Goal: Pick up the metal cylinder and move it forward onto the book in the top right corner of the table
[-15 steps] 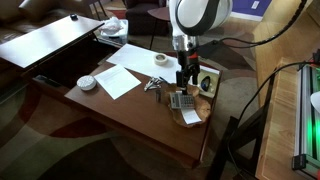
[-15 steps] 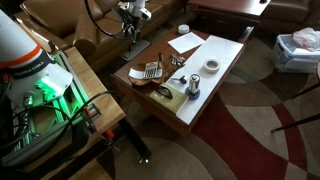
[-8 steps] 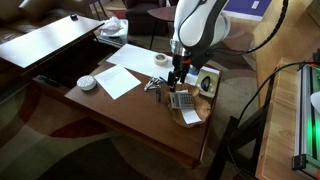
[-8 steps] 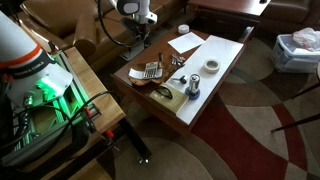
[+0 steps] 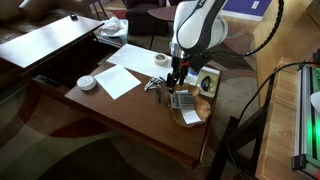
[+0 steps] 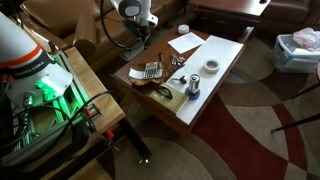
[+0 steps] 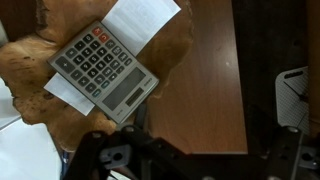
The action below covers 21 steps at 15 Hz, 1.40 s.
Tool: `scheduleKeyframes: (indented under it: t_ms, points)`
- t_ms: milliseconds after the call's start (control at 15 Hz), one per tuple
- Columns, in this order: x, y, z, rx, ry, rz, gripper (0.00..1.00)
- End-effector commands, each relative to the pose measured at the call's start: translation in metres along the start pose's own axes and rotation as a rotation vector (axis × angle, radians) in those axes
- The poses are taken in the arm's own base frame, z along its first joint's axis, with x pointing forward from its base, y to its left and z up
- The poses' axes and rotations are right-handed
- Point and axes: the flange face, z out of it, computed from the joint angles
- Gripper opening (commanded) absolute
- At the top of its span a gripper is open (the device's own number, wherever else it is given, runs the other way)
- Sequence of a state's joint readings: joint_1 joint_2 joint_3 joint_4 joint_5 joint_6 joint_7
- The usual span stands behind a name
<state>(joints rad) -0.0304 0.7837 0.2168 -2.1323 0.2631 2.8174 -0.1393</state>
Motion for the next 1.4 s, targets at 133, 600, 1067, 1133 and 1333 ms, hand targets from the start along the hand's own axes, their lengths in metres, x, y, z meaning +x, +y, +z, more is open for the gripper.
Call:
scheduleKeyframes:
  t_ms: [133,600,1067,1133,1333]
  points:
    - [0.009,-0.002,0.004,-0.044,0.108,0.0,1.0]
    - [0.012,-0.03,0.02,-0.051,0.117,-0.023,1.0]
    - [0.032,-0.025,0.059,-0.06,0.274,-0.013,1.0]
    - [0.034,-0.02,0.067,-0.063,0.283,-0.005,1.0]
    - [0.039,-0.006,0.084,-0.027,0.24,0.053,1.0]
